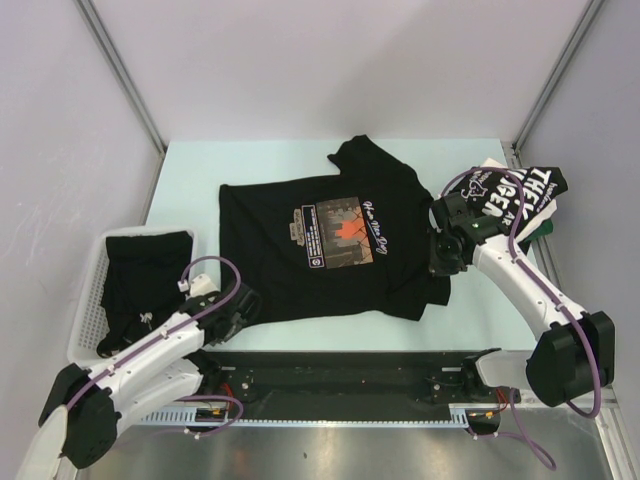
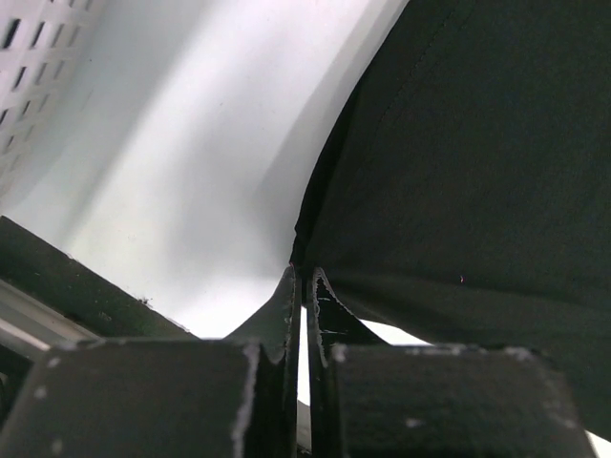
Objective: Fold and stack the t-shirts
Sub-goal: Grap the side of the flattened tshirt closest away from the robot with both arms
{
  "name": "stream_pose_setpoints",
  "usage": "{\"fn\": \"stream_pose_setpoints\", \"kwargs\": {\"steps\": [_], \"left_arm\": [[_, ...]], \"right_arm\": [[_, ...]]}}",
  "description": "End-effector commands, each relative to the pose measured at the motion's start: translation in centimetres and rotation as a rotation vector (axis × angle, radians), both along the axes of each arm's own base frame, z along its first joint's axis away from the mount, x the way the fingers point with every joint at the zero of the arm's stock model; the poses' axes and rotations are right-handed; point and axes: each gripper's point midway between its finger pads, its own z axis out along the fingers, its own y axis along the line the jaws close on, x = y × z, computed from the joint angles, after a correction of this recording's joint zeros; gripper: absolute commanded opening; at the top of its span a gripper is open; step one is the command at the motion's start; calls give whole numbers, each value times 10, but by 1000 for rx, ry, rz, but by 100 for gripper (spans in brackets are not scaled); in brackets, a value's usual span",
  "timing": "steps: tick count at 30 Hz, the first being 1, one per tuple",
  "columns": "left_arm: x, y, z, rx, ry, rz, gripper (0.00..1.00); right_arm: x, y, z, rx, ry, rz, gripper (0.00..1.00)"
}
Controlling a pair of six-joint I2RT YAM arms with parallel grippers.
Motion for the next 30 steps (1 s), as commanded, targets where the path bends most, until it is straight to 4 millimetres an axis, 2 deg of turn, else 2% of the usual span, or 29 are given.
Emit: {"fn": "stream_pose_setpoints", "kwargs": {"steps": [1,10,20,30], "left_arm": [[-4,3,-1,16,13,-3,0],[7,0,26,19,-21,-3,0],[34,-8,76,17,-129,-18,0],[44,0,99,62,-190,-5,0]], "right_arm": [[10,0,13,1,-42,9,0],[13,-6,22,-5,-79,-15,0],[20,-15,27,-40,-105,-35,0],[35,-37,27,-103,-132,-92,0]]}}
